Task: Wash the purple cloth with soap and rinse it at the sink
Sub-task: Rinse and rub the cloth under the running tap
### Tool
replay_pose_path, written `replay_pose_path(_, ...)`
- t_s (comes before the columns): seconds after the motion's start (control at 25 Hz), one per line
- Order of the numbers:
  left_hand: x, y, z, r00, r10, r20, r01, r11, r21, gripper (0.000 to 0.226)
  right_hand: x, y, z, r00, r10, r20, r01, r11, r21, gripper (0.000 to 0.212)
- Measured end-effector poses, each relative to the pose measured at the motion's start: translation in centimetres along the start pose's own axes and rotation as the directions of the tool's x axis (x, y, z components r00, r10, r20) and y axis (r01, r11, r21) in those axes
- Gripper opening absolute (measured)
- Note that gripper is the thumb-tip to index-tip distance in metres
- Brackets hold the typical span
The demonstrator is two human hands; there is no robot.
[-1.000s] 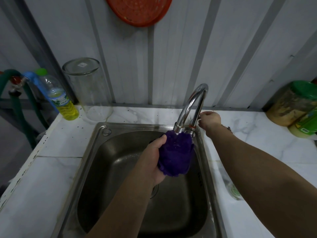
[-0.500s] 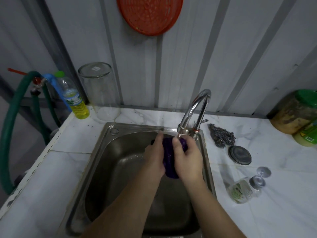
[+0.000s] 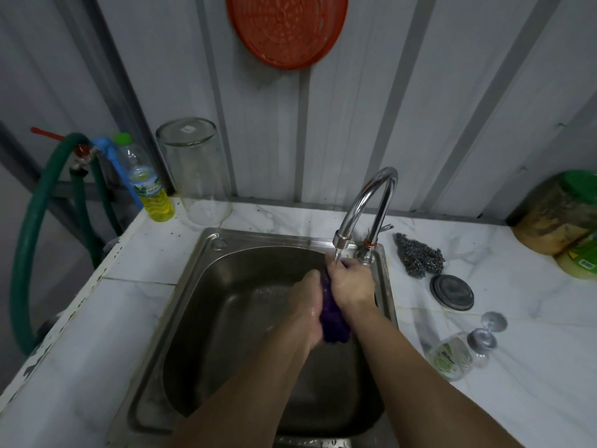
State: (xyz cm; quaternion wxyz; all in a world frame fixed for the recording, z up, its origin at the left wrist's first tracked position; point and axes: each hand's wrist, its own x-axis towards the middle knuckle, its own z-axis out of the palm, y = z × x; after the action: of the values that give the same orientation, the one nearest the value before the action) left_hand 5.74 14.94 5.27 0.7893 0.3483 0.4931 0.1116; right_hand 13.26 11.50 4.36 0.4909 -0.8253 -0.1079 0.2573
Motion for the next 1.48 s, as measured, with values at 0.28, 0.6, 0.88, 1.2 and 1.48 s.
replay_pose_path(0.28, 1.4, 1.4, -1.7, 0.999, -0.026, 0.037, 0.036, 0.950, -0.311, 0.052, -2.0, 2.5, -0.1, 0.992, 0.038, 0.123, -0.100, 0.832, 0.546, 0.040)
replay_pose_path(0.6, 1.9, 1.3, -0.4, 0.973, 0.105, -0.207, -0.116, 0.992, -0.041, 0.013, -3.6, 2.2, 1.0, 0.971, -0.228, -0.075, 0.232, 0.809, 0.540, 0.023)
replay_pose_path(0.88, 2.1, 1.2, 0.1, 0.933, 0.125, -0.336, -0.114, 0.992, 0.053, 0.030, -2.8, 0.1, 1.9, 0.993, 0.093, -0.067, -0.045, 0.854, 0.519, 0.012)
replay_pose_path(1.2, 0.0, 0.7, -2.5, 0.994, -0.018, -0.106, 0.002, 0.989, -0.145, 0.038, -1.0, 0.1, 0.1, 0.993, -0.084, -0.080, 0.107, 0.931, 0.348, 0.028)
replay_pose_path(1.48, 1.0, 2.2, -2.1, 0.985, -0.127, 0.120, 0.151, 0.965, -0.216, 0.057, -5.3, 4.6, 0.1, 0.692, -0.719, 0.060, 0.660, 0.597, -0.456, 0.034)
